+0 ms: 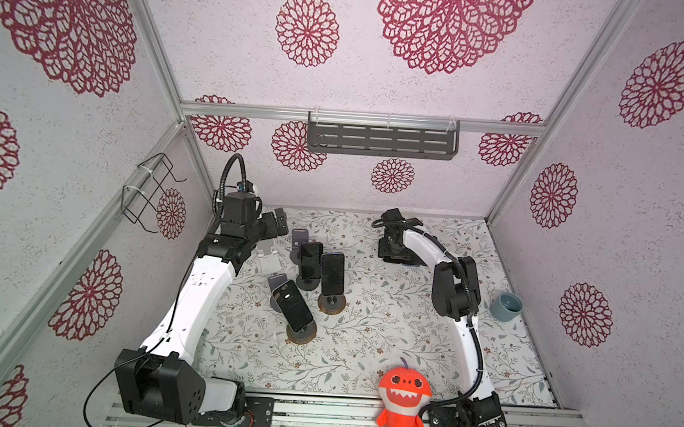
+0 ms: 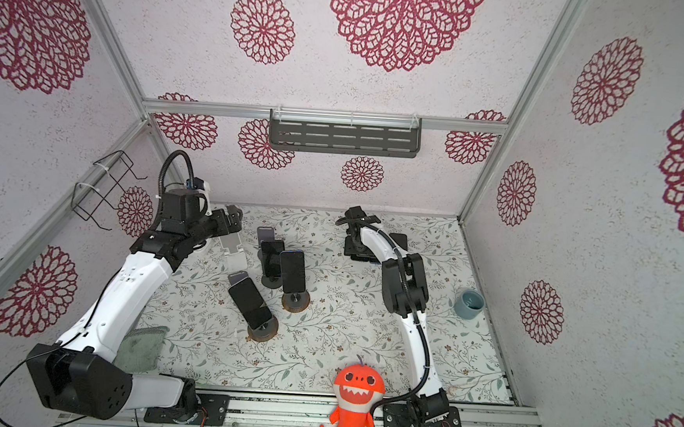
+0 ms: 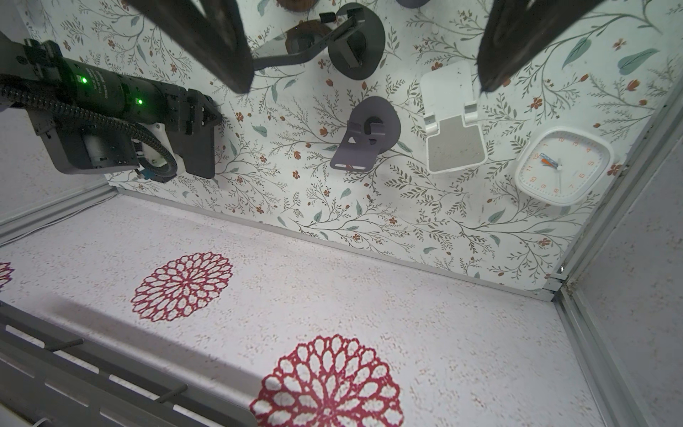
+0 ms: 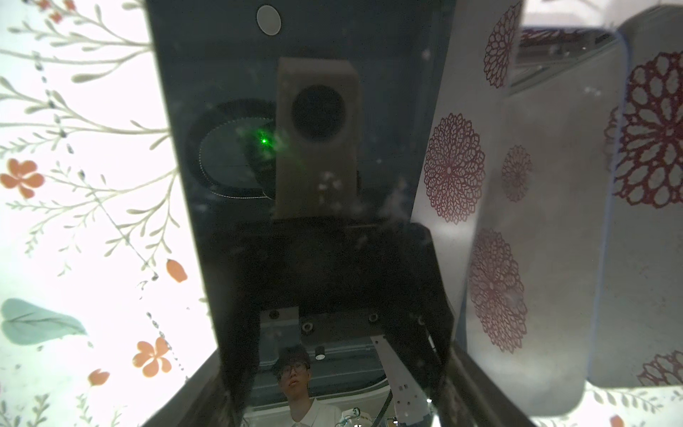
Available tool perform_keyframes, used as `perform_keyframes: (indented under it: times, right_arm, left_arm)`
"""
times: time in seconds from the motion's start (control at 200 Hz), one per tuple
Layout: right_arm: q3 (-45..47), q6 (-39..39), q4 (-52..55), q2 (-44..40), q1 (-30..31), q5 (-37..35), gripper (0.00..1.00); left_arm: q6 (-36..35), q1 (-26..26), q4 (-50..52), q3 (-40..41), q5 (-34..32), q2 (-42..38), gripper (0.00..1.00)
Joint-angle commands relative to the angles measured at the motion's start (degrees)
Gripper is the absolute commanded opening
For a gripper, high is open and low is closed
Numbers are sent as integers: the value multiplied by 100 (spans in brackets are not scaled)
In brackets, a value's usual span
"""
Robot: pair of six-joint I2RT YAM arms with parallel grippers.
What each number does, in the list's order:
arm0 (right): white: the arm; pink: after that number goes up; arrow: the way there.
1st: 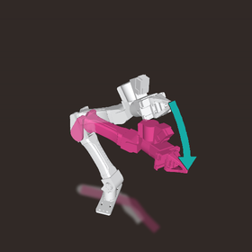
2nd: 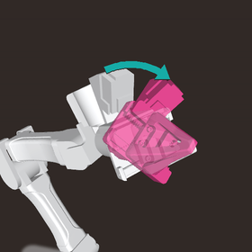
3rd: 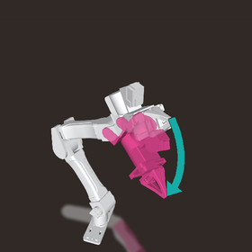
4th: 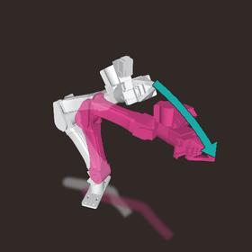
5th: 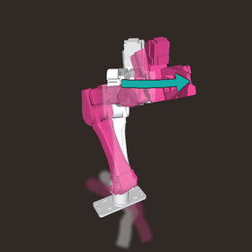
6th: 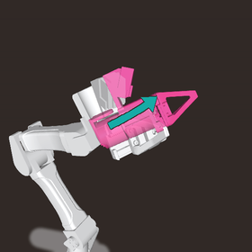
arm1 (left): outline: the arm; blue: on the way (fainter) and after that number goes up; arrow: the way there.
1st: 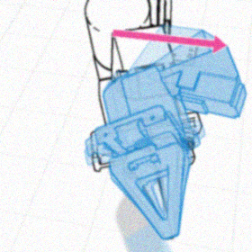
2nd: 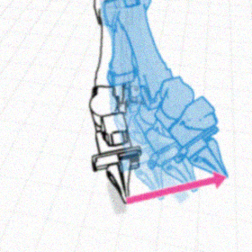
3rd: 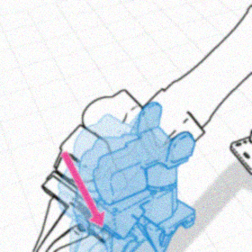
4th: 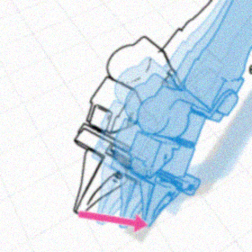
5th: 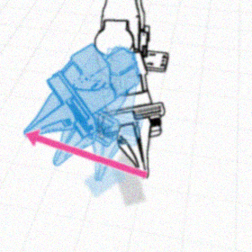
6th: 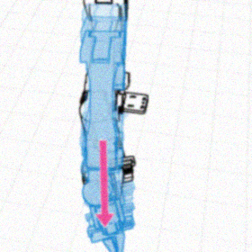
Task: Remove the phone from the phone stand
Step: Place the phone at the top-center of the table.
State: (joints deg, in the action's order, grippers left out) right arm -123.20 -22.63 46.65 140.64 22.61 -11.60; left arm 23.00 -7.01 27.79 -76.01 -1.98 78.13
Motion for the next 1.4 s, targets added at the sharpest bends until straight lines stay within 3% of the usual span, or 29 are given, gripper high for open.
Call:
perform_keyframes:
  times: [0.0,0.275,0.741,0.996,1.211,1.296,1.396]
  right_arm:
    - [-83,-171,169,-99,28,-109,71]
    - [-61,-176,182,-117,42,-104,79]
    - [-51,-176,202,-193,70,-123,81]
    - [155,-30,23,-679,68,46,84]
    - [258,442,-44,-1297,68,-23,96]
    - [489,592,-120,-1622,75,18,99]
    - [912,728,-254,-2029,68,32,99]
  left_arm:
    - [-38,59,-98,-11,56,-9,98]
    - [-55,68,-90,-11,60,-34,98]
    - [-51,85,-68,-19,98,-52,98]
    - [-126,85,-3,-45,114,-9,98]
    - [-209,44,213,-175,124,96,98]
    - [-330,-105,444,-293,-253,123,98]
    - [-376,-557,799,-388,-1398,85,98]
